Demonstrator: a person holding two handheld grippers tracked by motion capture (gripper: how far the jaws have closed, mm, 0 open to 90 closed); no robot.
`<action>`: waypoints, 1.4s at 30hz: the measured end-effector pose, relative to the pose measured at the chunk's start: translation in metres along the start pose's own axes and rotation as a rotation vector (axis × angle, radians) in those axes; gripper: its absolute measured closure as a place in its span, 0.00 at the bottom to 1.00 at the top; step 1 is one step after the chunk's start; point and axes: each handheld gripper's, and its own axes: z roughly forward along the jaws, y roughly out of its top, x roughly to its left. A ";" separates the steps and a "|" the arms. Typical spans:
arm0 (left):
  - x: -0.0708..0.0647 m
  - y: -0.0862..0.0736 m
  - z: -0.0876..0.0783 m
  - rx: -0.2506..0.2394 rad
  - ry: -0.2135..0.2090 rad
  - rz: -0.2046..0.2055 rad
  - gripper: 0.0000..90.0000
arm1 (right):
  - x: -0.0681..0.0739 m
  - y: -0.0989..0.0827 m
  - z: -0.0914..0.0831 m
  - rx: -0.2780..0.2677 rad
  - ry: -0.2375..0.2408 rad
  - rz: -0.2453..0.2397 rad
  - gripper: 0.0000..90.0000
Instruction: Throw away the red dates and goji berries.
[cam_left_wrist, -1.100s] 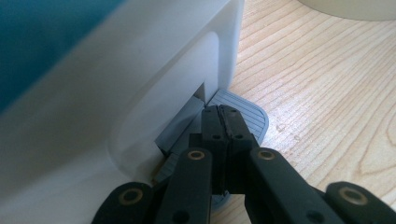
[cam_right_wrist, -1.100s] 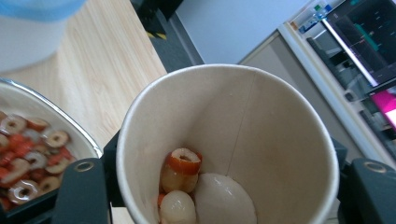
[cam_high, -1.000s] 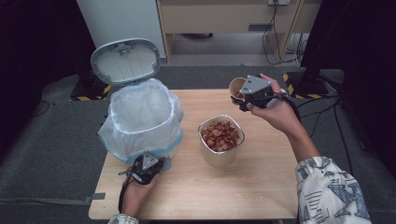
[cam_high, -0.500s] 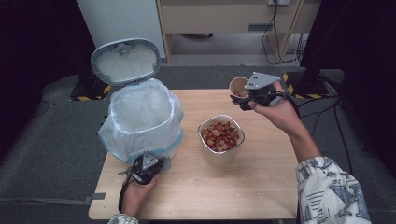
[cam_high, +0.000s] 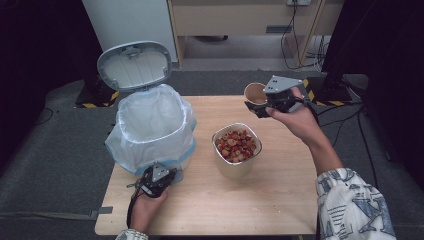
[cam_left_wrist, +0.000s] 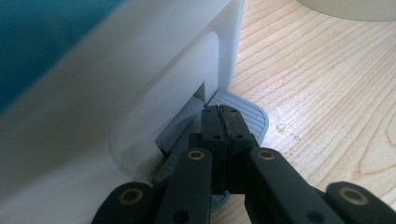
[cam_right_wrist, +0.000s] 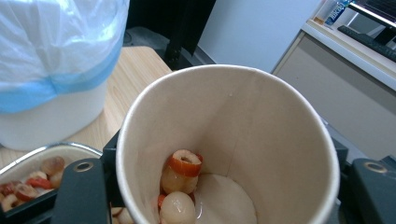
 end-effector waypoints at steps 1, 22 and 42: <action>0.000 0.000 0.000 0.000 0.000 0.000 0.98 | 0.000 0.000 0.000 -0.005 0.002 0.007 0.34; 0.000 0.000 0.000 0.000 -0.001 -0.001 0.98 | -0.002 0.003 -0.004 -0.061 0.053 0.120 0.34; 0.000 0.000 0.001 -0.002 -0.002 0.000 0.97 | 0.000 0.008 -0.003 -0.090 0.098 0.175 0.34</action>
